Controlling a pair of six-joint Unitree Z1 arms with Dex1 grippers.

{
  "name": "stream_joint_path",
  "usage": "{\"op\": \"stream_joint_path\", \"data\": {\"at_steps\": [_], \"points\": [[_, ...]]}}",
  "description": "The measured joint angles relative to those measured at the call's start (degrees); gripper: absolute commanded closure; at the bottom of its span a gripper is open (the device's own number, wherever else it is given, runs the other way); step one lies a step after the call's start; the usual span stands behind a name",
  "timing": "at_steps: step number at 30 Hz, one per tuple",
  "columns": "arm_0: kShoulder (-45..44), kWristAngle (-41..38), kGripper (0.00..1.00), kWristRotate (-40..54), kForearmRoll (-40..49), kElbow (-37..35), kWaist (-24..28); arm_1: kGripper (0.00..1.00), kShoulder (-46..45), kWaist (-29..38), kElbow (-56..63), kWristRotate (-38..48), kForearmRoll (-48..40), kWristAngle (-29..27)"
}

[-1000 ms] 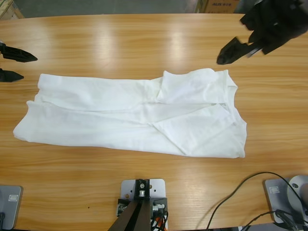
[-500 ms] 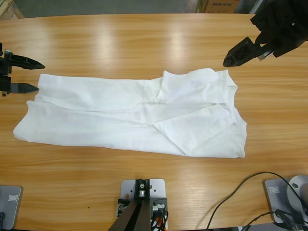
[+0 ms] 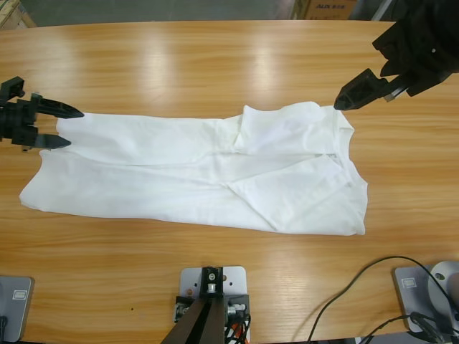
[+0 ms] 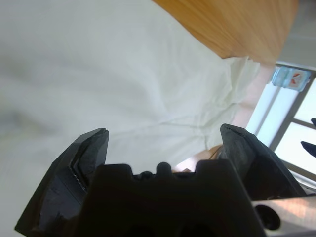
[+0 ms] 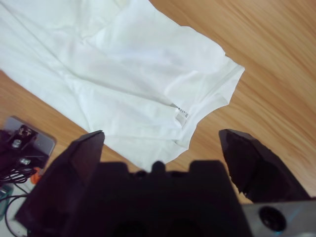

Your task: Fold clothes

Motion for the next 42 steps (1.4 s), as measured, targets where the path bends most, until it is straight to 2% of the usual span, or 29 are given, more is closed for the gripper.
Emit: {"op": "stream_joint_path", "data": {"at_steps": [9, 14, 21, 25, 36, 42], "points": [[6.0, -0.6, 0.133, 0.0, -4.0, 2.2, 0.5, 0.064, -2.7, 0.0, 0.8, 0.0, 0.0, 0.0], [6.1, 1.8, 0.133, 0.0, -4.2, 4.4, 4.0, 0.064, -2.8, 0.0, 0.8, 0.0, 0.0, 0.0], [4.6, 7.2, 0.133, -0.8, -4.3, 4.5, 4.3, 0.064, -3.8, 0.0, 0.8, 0.0, 0.2, 0.0], [2.7, 7.6, 0.133, -0.8, -4.4, 4.5, 4.9, 0.064, -3.9, 0.0, 0.8, 0.0, 0.4, 0.0], [-9.8, 0.7, 0.133, -3.2, -4.0, 3.5, 6.0, 0.064, -4.0, 0.0, 0.8, 0.0, 0.4, 0.0], [-9.9, -5.7, 0.14, -8.9, -3.9, 3.9, 11.4, 0.064, -5.5, 0.0, 1.5, 0.0, 0.4, 0.0]]}}
